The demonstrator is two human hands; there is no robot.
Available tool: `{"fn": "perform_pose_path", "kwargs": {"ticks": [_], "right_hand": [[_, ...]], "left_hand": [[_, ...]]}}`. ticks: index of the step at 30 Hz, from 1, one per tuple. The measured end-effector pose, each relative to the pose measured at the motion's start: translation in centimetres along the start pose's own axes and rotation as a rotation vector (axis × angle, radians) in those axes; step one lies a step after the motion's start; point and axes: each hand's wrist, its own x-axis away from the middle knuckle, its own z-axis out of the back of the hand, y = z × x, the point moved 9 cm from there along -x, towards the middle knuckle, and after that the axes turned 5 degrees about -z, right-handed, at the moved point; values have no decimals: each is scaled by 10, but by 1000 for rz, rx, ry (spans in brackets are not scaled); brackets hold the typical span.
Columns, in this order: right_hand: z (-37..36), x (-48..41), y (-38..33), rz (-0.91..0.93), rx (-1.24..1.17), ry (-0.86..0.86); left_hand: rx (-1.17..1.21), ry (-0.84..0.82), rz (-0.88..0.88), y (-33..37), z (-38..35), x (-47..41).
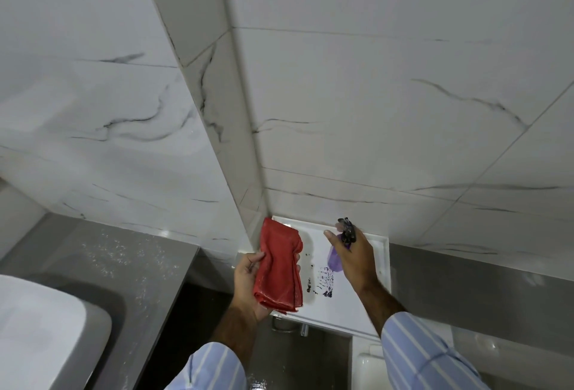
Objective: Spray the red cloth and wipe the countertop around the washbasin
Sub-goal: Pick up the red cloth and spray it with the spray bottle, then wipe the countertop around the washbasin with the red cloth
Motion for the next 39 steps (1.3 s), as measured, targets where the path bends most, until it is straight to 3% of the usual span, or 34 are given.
{"fn": "perform_pose_path", "kwargs": {"ticks": [3, 7, 9, 12, 14, 17, 19, 20, 23, 27, 31, 36, 39], "right_hand": [[9, 3, 8, -133, 137, -22], [68, 60, -4, -56, 56, 268], [49, 87, -5, -65, -9, 120], [-37, 110, -16, -280, -142, -327], [-91, 112, -31, -414, -296, -512], [-148, 106, -67, -497, -450, -630], [-183, 104, -90, -477, -397, -671], [-198, 102, -97, -455, -352, -673], [-245, 97, -124, -389, -300, -672], [-336, 90, -150, -321, -238, -675], [-430, 75, -172, -159, -8, -693], [-536, 54, -199, 183, 440, -749], [-593, 53, -200, 488, 642, -713]], "left_hand": [[6, 2, 4, -1, -2, 4], [-28, -26, -7, 3, -7, 19], [-46, -37, -21, 8, -10, 34], [-43, -101, -16, 19, -13, 64], [-64, -170, -8, 29, -7, 86], [-76, -286, -33, 53, 12, 113], [-52, -317, -54, 80, 32, 131], [-76, -307, -60, 94, 43, 138], [-319, -71, -36, 144, 101, 151], [-642, 150, -124, 254, 175, 168], [-979, 321, -240, 374, 225, 177], [-1477, 506, -402, 512, 262, 160], [-1777, 591, -358, 557, 280, 130]]}}
